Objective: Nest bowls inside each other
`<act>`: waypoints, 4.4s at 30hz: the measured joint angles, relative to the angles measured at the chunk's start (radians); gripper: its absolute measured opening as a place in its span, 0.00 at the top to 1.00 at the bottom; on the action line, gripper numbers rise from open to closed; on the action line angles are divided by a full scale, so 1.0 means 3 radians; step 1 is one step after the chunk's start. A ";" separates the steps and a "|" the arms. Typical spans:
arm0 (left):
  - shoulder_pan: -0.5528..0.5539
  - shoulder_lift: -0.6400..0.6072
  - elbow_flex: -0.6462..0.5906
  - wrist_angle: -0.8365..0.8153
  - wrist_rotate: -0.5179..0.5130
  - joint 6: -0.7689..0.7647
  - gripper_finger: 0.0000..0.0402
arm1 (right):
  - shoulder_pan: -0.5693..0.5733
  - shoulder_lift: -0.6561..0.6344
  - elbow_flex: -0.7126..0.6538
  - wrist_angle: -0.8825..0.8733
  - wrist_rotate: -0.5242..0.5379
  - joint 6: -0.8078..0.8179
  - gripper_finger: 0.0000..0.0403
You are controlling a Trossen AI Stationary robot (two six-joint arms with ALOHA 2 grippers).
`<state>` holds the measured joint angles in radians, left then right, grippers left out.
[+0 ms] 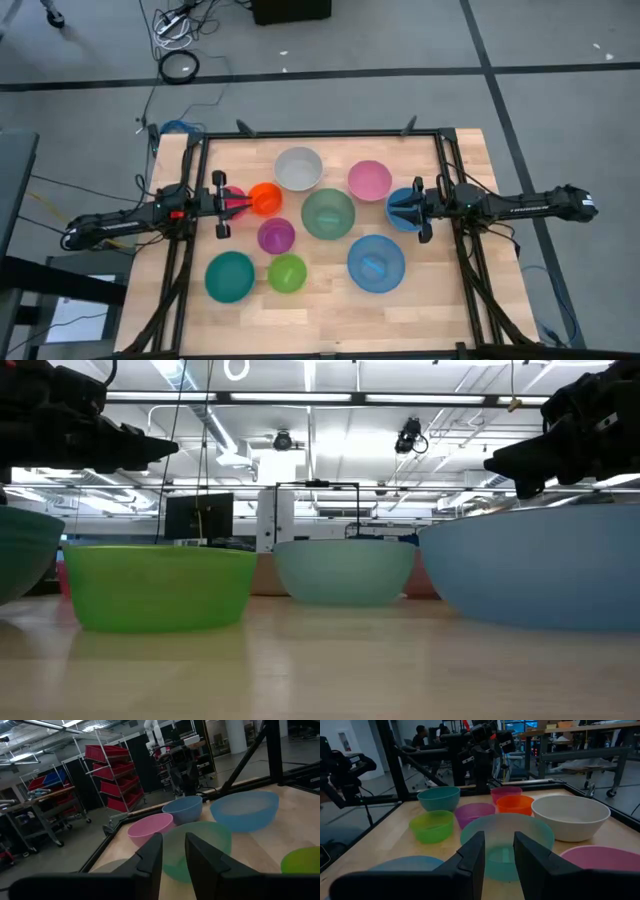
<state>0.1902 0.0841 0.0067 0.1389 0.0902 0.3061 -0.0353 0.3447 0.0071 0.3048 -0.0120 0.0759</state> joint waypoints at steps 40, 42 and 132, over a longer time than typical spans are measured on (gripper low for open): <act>-0.0001 0.0001 0.0000 0.1136 0.0056 -0.2239 0.77 | 0.0009 0.0003 0.0001 0.1152 -0.0001 0.0485 0.76; -0.0001 0.0000 0.0000 0.1264 0.0057 -0.2328 0.77 | 0.0008 0.0000 0.0001 0.1303 -0.0001 0.0622 0.76; -0.0968 0.2834 0.4144 -0.4835 -0.2064 -0.2197 0.77 | 0.0330 0.4953 0.4602 -0.4314 0.0810 0.2968 0.58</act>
<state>-0.1001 0.9344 1.2499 -1.3117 -0.5290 -0.3530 0.0639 1.8305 1.3878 -0.9893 0.2310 0.9665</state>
